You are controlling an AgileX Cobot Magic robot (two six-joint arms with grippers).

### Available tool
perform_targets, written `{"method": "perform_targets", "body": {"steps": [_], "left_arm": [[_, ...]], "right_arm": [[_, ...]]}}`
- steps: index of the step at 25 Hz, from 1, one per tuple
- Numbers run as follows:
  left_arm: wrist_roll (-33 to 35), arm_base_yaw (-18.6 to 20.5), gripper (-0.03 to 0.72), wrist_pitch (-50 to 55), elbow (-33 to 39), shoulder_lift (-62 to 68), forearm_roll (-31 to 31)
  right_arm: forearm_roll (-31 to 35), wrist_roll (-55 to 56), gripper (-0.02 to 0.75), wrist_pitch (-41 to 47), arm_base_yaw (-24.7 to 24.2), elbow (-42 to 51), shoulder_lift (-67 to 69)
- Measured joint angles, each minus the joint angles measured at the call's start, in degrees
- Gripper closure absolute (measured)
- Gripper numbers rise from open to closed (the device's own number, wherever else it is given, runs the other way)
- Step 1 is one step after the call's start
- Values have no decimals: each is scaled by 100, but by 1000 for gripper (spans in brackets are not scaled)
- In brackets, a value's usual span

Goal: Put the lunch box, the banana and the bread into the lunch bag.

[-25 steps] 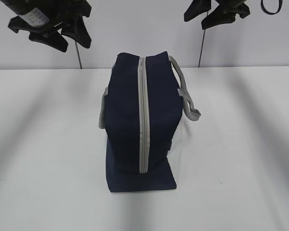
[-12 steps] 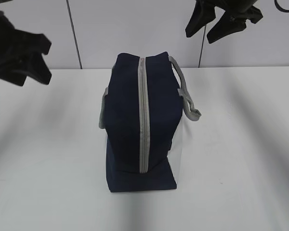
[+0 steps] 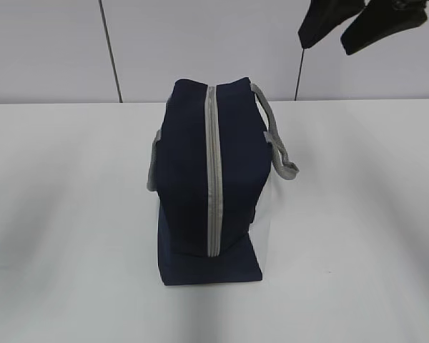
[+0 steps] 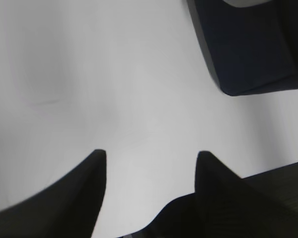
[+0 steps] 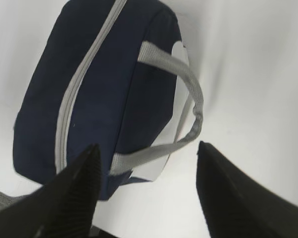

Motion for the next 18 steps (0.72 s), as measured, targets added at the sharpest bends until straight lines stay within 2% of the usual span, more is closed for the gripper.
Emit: {"method": "perform_targets", "body": {"steps": [5, 12, 18], "left_arm": [[0, 0, 284, 398, 374, -1184, 233], [-5, 0, 284, 1156, 375, -2486, 672], [-5, 0, 285, 1572, 375, -3250, 847]], "right_arm": [[-52, 202, 287, -136, 174, 1251, -1269], [-109, 235, 287, -384, 174, 3229, -3350], [-448, 432, 287, -402, 174, 4446, -5324]]}}
